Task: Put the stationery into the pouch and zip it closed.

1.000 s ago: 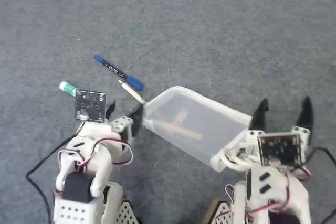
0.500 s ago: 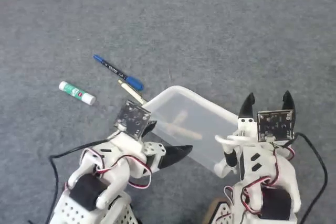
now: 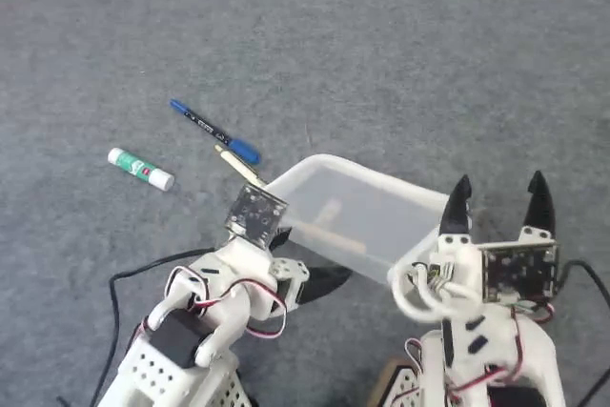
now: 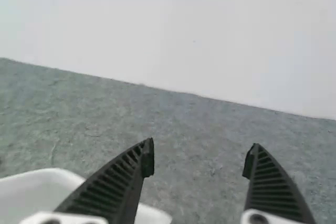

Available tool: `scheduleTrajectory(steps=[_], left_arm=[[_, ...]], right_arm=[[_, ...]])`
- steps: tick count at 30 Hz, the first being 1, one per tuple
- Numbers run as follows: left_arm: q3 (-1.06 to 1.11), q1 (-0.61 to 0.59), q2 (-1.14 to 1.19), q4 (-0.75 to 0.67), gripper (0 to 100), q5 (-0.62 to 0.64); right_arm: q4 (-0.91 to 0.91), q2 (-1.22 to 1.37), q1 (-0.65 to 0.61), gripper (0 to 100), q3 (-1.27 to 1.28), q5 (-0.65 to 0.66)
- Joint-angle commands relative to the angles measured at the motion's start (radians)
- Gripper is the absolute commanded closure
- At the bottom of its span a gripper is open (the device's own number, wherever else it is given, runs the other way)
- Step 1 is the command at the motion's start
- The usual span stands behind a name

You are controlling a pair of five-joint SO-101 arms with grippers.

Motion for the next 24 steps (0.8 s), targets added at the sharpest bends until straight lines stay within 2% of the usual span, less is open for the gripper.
scheduleTrajectory(steps=[1, 9, 15, 18, 21, 24], left_arm=[[-0.01, -0.101, -0.009, -0.14, 62, 0.08], [0.038, -0.253, -0.009, -0.324, 62, 0.158], [0.031, -0.298, -0.009, -0.328, 62, 0.16], [-0.035, -0.333, -0.011, -0.252, 62, 0.158], [-0.196, -0.336, -0.015, -0.052, 62, 0.155], [-0.335, -0.285, -0.017, 0.097, 62, 0.152]], right_arm=[[0.039, 0.004, -0.056, 72.1, -0.072, -0.006], [0.065, 0.004, -0.174, 72.1, -0.087, -0.005], [0.143, 0.007, -0.331, 72.1, -0.117, -0.005], [0.145, 0.013, -0.401, 72.1, -0.103, -0.005], [0.117, 0.013, -0.412, 72.1, -0.08, -0.005], [0.061, 0.013, -0.412, 72.1, -0.037, -0.005]])
